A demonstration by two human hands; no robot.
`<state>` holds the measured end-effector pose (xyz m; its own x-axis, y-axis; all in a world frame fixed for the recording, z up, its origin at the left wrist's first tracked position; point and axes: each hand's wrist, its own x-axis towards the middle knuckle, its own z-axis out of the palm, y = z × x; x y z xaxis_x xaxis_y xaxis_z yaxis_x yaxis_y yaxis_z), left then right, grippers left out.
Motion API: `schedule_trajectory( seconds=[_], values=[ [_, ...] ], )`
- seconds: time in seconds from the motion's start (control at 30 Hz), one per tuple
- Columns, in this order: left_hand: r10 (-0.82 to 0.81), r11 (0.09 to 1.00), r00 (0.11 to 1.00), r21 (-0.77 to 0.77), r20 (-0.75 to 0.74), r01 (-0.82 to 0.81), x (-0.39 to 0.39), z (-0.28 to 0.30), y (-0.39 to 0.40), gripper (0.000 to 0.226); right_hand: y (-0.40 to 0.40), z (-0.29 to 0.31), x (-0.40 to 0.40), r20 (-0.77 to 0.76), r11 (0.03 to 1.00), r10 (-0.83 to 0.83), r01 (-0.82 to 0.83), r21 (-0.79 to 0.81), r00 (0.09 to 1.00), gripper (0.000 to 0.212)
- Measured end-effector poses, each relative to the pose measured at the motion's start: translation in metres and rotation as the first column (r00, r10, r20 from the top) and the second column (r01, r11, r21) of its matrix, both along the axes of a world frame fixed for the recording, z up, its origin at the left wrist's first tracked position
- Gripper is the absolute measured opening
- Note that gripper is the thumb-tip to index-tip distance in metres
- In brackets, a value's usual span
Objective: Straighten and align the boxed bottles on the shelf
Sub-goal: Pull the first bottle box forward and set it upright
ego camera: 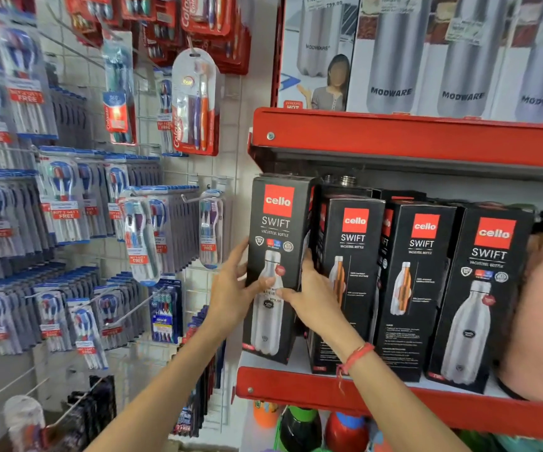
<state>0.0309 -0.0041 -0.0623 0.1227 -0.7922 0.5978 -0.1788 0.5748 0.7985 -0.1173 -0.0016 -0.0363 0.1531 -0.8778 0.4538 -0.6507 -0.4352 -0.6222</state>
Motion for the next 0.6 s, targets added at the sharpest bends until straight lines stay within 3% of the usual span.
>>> schedule_trajectory(
  seconds=[0.27, 0.4, 0.5, 0.53, 0.6],
  values=[
    [0.175, 0.985, 0.985, -0.006, 0.001, -0.175, -0.023, -0.032, -0.011, 0.083, -0.006, -0.028, 0.007, -0.003, 0.974, -0.186, 0.184, -0.135, 0.983, 0.085],
    [0.221, 0.975, 0.975, -0.026, 0.004, -0.221, -0.027, -0.035, -0.011, 0.079, 0.002, -0.026, -0.001, -0.049, 0.91, -0.306, 0.277, -0.308, 0.951, 0.062],
    [0.212, 0.977, 0.977, -0.008, 0.006, -0.212, -0.026, -0.031, -0.007, 0.079, 0.011, -0.025, -0.015, 0.096, 0.777, -0.278, 0.282, -0.563, 0.956, 0.042],
    [0.219, 0.976, 0.976, -0.002, 0.017, -0.219, -0.026, -0.028, -0.005, 0.079, 0.012, -0.026, -0.02, 0.136, 0.709, -0.327, 0.338, -0.619, 0.935, 0.044],
    [0.277, 0.961, 0.959, -0.029, 0.066, -0.276, -0.026, -0.023, -0.001, 0.078, 0.011, -0.027, -0.028, 0.181, 0.646, -0.492, 0.497, -0.58, 0.851, 0.064]
  ],
)
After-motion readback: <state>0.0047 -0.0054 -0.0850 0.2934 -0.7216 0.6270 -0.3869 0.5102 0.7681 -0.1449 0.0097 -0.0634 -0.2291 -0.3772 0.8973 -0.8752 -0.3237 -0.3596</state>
